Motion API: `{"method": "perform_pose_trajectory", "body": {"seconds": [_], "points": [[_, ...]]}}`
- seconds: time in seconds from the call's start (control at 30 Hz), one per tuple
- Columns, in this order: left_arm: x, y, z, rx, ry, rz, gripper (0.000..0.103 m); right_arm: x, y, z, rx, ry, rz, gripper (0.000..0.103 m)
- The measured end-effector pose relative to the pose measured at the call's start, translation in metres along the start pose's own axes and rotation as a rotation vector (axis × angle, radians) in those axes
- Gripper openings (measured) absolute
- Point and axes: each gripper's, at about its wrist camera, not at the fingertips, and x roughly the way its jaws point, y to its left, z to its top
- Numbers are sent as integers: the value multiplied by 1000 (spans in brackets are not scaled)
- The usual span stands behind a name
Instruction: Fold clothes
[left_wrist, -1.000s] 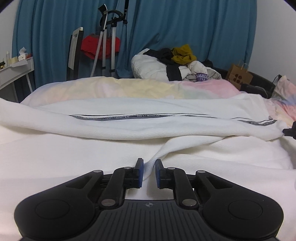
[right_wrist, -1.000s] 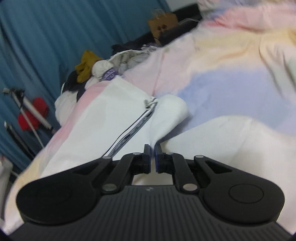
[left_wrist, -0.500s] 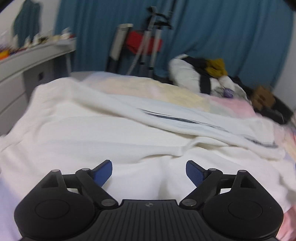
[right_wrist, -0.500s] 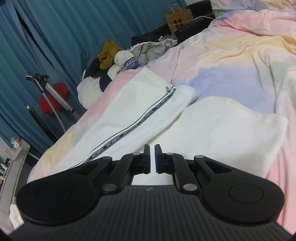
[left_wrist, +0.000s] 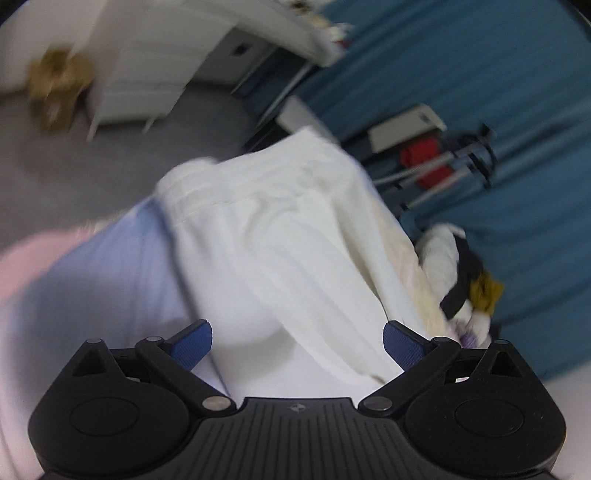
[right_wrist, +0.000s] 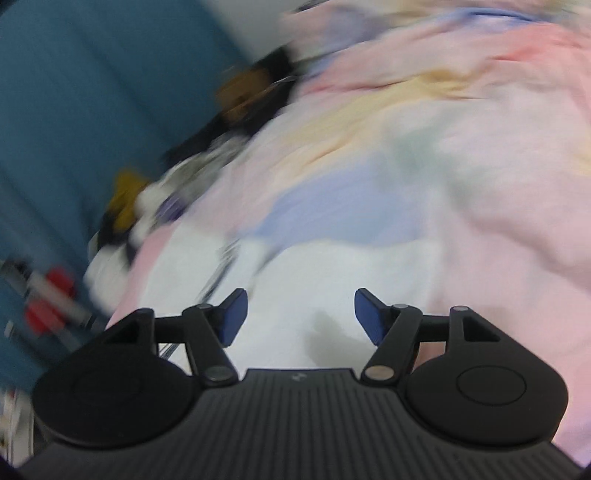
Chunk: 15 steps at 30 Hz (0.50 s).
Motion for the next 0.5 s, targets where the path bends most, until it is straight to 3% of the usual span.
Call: {"method": "perform_pose_trajectory", "body": {"seconds": [0.13,0.2,0.47,0.5], "points": [[14,27,4,-172,74,-79,98,2,-32,9,146,-20,-159,68],[20,36,3,-224,93,-91,97,8,-46,10,217,9,-164,67],[51,34,11,-217,105,-117,76,49,-66,-16,395,208,-35,67],[56,31,11,-208,106,-116,69,55,-63,-18,389,224,-20,67]]}}
